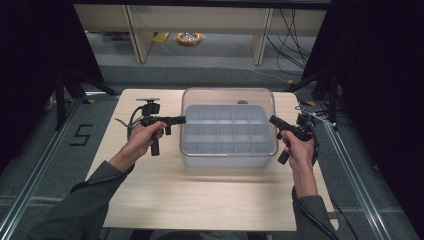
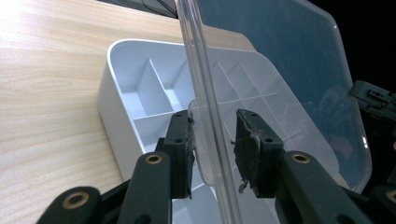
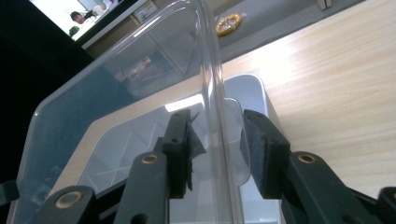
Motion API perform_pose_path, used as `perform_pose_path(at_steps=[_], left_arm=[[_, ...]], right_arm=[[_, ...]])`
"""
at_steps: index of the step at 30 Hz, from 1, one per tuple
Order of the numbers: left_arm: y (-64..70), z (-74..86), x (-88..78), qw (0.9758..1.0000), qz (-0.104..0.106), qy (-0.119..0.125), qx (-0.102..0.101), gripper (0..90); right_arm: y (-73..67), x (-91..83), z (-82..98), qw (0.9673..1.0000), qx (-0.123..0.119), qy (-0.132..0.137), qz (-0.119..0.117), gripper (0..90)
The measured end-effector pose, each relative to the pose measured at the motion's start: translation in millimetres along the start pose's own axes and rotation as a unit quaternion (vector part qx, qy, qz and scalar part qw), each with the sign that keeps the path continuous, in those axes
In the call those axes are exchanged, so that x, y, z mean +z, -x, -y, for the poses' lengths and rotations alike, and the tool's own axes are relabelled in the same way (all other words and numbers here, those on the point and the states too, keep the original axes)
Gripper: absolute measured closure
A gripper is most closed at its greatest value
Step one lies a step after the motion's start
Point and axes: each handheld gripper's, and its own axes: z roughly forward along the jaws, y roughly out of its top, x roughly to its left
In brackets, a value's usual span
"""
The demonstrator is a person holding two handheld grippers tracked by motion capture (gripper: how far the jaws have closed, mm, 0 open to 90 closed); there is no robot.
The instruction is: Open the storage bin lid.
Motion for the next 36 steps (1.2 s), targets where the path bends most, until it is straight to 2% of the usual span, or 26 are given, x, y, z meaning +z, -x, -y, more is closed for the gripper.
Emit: perform_pose_path(at_steps=[3,4,6,7,8,10,11,12,13,14,15,16,17,19,20,23,27,29,31,32,33,34,35,36], left_arm=[[4.7,2.5,-4.2,1.0000,0.004,0.001,0.005,66.5],[6.3,3.2,-6.1,1.0000,0.006,0.000,0.007,66.5],[9.5,6.4,-10.9,0.9998,0.011,0.004,0.014,66.7],[9.5,6.4,-10.9,0.9998,0.011,0.004,0.014,66.8],[10.8,7.6,-12.3,0.9998,0.012,0.004,0.014,66.8],[12.9,11.1,-15.8,0.9998,0.014,0.007,0.014,67.0],[14.1,13.6,-18.6,0.9997,0.016,0.007,0.016,67.0],[15.4,16.6,-21.5,0.9997,0.017,0.007,0.019,67.0],[16.4,19.6,-24.6,0.9996,0.017,0.007,0.022,67.0],[17.4,22.3,-27.5,0.9996,0.016,0.008,0.024,67.2],[17.6,25.2,-29.9,0.9994,0.016,0.011,0.027,67.4],[18.6,27.3,-31.8,0.9995,0.016,0.013,0.024,67.7],[18.9,31.7,-35.8,0.9994,0.019,0.013,0.025,67.8],[18.3,33.6,-38.2,0.9993,0.020,0.010,0.028,68.1],[18.3,38.4,-40.8,0.9991,0.024,0.012,0.032,68.4],[19.3,43.2,-42.6,0.9991,0.029,0.013,0.028,68.4],[20.9,50.9,-45.6,0.9990,0.029,0.015,0.031,68.4],[20.2,57.2,-47.9,0.9987,0.037,0.009,0.034,68.5],[18.9,66.0,-49.9,0.9986,0.047,0.004,0.022,68.7],[17.7,70.3,-51.6,0.9985,0.048,-0.004,0.028,68.9],[18.8,75.1,-51.5,0.9986,0.050,-0.002,0.021,68.9],[18.3,79.6,-52.2,0.9984,0.052,-0.005,0.024,68.9],[18.5,84.2,-52.4,0.9984,0.051,-0.009,0.024,68.8],[18.2,87.8,-51.8,0.9981,0.055,-0.016,0.023,68.6]], right_arm=[[-2.1,-6.3,-0.3,0.9999,0.001,-0.001,0.010,64.2],[-2.1,-7.7,0.2,1.0000,-0.001,-0.001,0.009,64.2],[-4.9,-14.1,1.6,0.9999,0.015,0.002,-0.001,64.4],[-4.9,-14.1,1.6,0.9999,0.015,0.002,-0.001,64.4],[-4.2,-16.3,2.1,1.0000,0.005,0.004,0.001,64.4],[-5.3,-21.6,3.9,1.0000,-0.001,0.004,0.000,64.4],[-8.3,-24.8,5.3,0.9999,0.013,0.005,-0.004,64.6],[-9.9,-31.7,8.3,0.9999,0.001,0.009,-0.010,64.9],[-9.9,-31.7,8.3,0.9999,0.001,0.009,-0.010,64.9],[-9.1,-35.3,9.9,0.9998,-0.017,0.011,-0.007,65.2],[-12.3,-38.9,12.7,0.9998,0.001,0.010,-0.019,65.2],[-12.2,-41.5,15.0,0.9996,-0.008,0.013,-0.023,65.2],[-14.7,-47.5,19.7,0.9994,-0.012,0.015,-0.029,65.5],[-16.5,-51.2,21.9,0.9995,-0.008,0.011,-0.027,65.6],[-16.3,-55.3,26.2,0.9991,-0.016,0.015,-0.035,65.8],[-16.1,-62.1,31.9,0.9990,-0.029,0.019,-0.030,66.0],[-16.6,-65.2,38.0,0.9989,-0.020,0.019,-0.037,65.9],[-16.6,-69.2,44.1,0.9990,-0.019,0.021,-0.036,65.9],[-16.8,-75.1,51.2,0.9989,-0.020,0.023,-0.036,66.4],[-15.5,-77.8,54.6,0.9987,-0.022,0.026,-0.037,66.8],[-12.9,-80.7,57.4,0.9985,-0.029,0.030,-0.035,67.2],[-12.2,-82.4,60.7,0.9985,-0.026,0.031,-0.037,67.1],[-13.7,-84.4,63.5,0.9992,-0.012,0.023,-0.032,67.0],[-11.4,-85.9,65.0,0.9987,-0.029,0.028,-0.030,67.0]])
